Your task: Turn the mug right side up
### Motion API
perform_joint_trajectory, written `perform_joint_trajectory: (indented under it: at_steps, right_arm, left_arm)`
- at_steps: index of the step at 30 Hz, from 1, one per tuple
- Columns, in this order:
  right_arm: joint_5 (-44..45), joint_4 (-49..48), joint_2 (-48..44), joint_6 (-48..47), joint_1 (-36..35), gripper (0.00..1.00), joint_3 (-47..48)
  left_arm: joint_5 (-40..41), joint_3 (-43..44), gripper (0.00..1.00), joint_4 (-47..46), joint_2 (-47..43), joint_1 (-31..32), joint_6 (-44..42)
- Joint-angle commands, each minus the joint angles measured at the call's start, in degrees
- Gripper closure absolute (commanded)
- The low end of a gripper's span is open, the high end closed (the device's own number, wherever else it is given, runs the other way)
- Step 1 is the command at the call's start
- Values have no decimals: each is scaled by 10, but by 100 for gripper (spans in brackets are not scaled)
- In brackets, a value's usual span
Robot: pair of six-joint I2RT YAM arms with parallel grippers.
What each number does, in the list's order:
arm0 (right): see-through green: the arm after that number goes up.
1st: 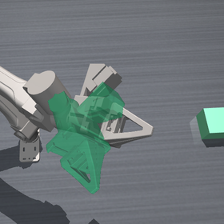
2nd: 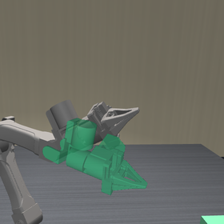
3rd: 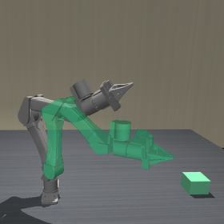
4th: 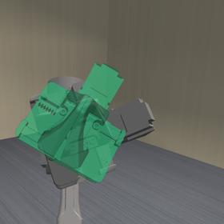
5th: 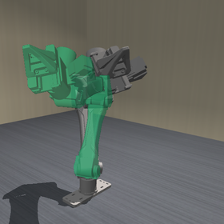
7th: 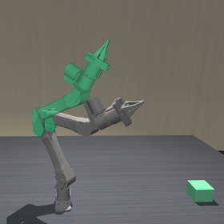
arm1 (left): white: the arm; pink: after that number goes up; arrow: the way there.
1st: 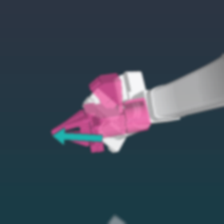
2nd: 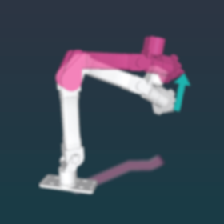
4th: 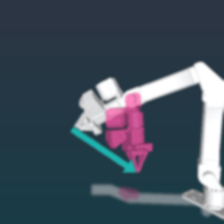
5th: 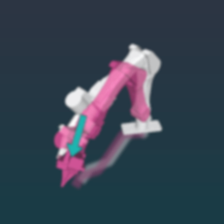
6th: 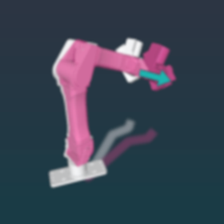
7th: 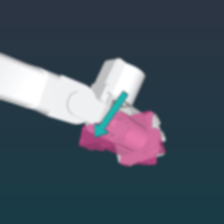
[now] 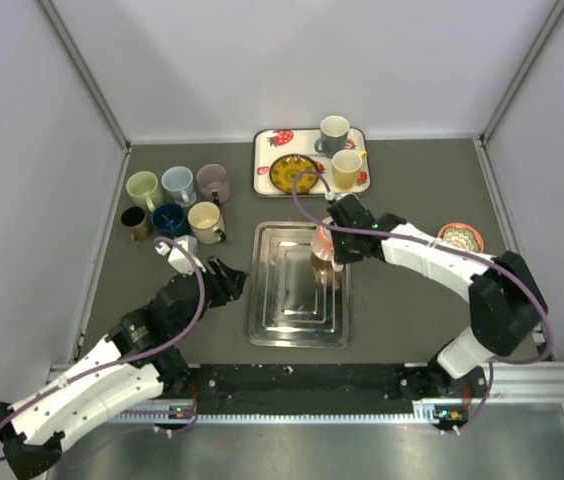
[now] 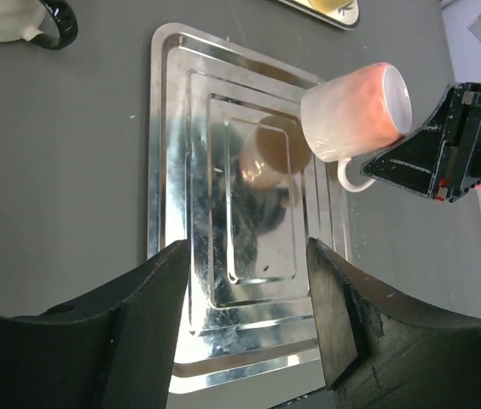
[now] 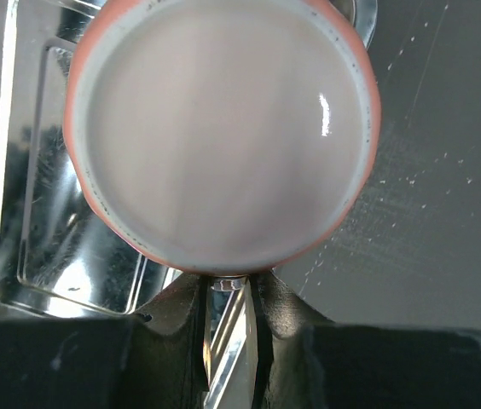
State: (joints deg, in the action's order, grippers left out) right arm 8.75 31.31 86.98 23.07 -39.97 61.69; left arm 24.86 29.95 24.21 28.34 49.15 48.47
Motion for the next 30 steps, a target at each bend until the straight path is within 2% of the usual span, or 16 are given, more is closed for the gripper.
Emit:
perform_joint_trajectory:
  at_steps: [1,8,24,25,26,27,30]
  right_arm:
    - [30,-42,29,-21,-3,100,62]
    - [20,-42,85,-19,2,100,75]
    - [55,-29,133,-31,33,100,83]
    - [56,-27,130,-29,33,96,85]
    - [56,-26,128,-28,34,88,84]
    - [56,-26,122,-26,34,74,84]
    - [61,-26,87,-22,25,54,80]
  left_arm:
    - [14,-4,38,19,-9,-1,1]
    - [19,-12,38,23,-17,-1,-4]
    - [48,-2,37,35,-13,-1,-15]
    - [49,1,36,36,-10,-1,-19]
    - [55,2,36,37,-8,-1,-20]
    - [58,3,35,38,-9,-1,-21]
    - [69,11,30,42,-7,-1,-34]
